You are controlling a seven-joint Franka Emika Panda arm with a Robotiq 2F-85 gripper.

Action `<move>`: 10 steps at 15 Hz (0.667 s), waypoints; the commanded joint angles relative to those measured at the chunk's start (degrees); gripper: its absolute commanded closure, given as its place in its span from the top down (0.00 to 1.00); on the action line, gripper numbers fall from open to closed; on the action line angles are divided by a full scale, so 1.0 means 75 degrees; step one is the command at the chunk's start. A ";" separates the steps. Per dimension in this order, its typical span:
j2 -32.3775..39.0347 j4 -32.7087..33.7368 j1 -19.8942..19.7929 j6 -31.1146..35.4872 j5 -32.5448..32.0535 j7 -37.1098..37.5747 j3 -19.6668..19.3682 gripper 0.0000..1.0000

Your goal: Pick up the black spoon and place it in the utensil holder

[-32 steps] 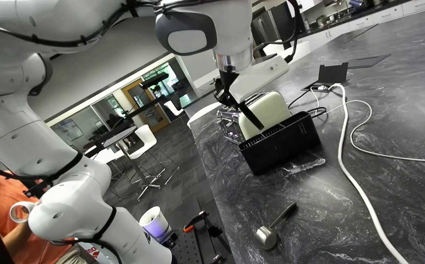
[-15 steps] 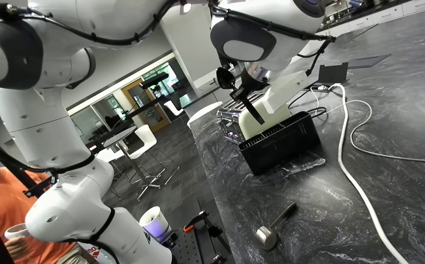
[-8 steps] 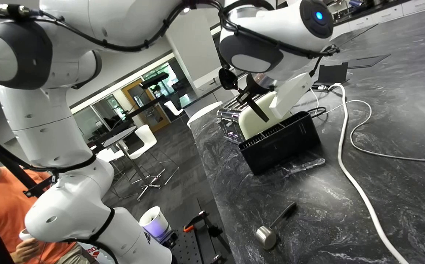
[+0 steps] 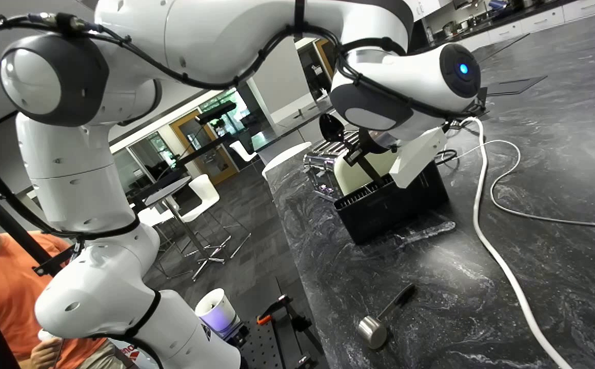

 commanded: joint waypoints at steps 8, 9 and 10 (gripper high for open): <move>0.0258 0.0012 0.0080 0.1654 -0.0186 0.0088 0.0126 0.56; 0.0071 -0.0113 0.0112 0.1700 -0.0251 0.0078 0.0143 0.62; -0.0078 -0.0204 0.0147 0.1733 -0.0325 0.0055 0.0156 0.71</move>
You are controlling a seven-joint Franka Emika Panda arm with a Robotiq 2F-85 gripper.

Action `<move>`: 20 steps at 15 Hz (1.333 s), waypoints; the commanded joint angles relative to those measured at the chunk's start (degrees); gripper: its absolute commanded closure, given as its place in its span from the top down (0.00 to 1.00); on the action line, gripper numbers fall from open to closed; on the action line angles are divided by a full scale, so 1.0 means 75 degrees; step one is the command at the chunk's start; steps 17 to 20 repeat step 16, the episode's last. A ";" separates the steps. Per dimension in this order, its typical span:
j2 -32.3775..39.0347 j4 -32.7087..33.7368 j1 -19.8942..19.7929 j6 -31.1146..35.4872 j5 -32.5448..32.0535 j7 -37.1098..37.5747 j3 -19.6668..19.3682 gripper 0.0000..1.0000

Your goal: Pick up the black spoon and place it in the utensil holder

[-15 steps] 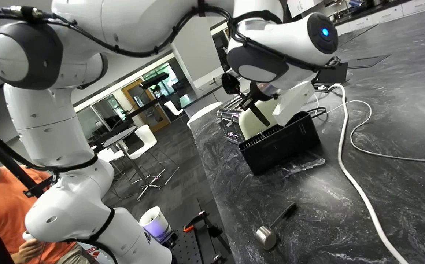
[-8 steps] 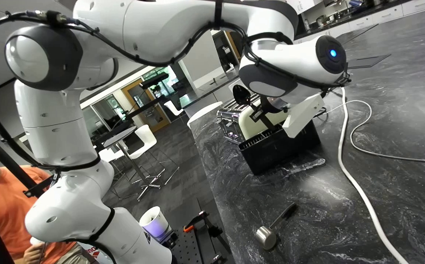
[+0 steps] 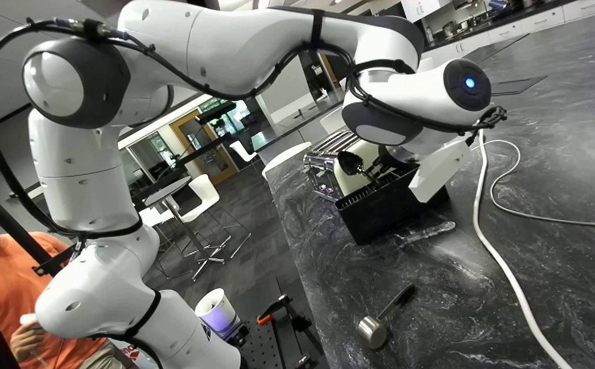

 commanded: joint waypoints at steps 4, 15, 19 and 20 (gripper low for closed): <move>-0.1540 -0.0809 0.0281 0.0412 -0.0685 0.0188 0.0051 1.00; -0.4422 -0.2010 0.0413 0.2054 -0.1736 0.1872 0.0061 1.00; -0.4560 -0.2091 0.0430 0.2276 -0.1879 0.2032 0.0076 1.00; -0.4560 -0.2091 0.0430 0.2276 -0.1879 0.2032 0.0076 1.00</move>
